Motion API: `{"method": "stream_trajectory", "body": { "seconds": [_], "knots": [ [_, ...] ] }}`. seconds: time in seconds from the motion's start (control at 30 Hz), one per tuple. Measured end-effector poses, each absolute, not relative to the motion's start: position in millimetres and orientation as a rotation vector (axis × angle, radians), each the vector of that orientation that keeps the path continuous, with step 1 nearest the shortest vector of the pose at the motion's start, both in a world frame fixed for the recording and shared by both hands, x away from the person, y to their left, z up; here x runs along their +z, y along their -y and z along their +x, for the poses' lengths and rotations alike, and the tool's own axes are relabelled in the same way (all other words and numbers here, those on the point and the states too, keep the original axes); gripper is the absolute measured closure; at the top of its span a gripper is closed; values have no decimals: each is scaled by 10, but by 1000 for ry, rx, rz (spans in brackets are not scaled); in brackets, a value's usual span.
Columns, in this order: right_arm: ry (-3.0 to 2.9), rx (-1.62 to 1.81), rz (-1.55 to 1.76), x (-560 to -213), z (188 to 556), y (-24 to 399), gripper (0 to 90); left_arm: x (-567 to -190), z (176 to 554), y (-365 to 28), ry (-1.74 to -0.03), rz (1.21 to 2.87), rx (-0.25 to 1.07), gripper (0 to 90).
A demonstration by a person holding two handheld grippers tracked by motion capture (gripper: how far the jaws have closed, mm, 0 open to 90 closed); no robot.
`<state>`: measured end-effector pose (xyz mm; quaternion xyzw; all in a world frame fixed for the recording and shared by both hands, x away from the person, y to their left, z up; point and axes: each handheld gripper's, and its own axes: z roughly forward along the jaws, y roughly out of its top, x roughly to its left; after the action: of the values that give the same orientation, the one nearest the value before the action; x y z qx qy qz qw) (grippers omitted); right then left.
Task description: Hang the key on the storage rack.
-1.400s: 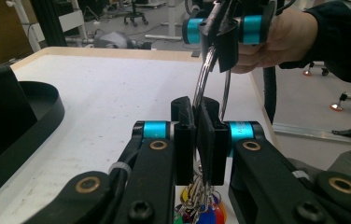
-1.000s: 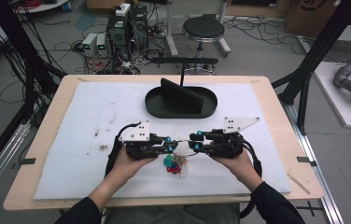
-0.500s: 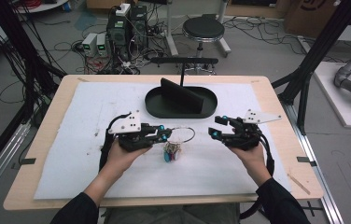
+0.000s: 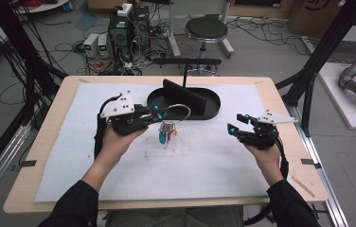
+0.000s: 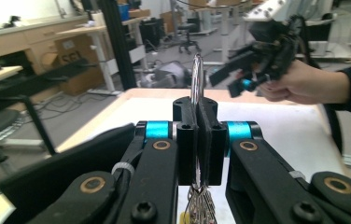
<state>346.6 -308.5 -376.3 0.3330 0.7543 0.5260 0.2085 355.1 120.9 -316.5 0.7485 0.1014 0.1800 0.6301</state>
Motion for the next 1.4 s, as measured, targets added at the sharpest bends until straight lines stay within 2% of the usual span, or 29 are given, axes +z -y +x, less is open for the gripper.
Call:
{"method": "stream_trajectory", "body": {
  "seconds": [1.0, 1.4],
  "knots": [
    [-2066, 1407, 973, -3787, 3487, 3168, 385, -2859, 4298, -1381, -452, 1683, 593, 866],
    [-2064, 1408, 976, -3789, 3493, 3175, 384, -2922, 4570, -1386, -540, 1676, 637, 866]
  ]
}}
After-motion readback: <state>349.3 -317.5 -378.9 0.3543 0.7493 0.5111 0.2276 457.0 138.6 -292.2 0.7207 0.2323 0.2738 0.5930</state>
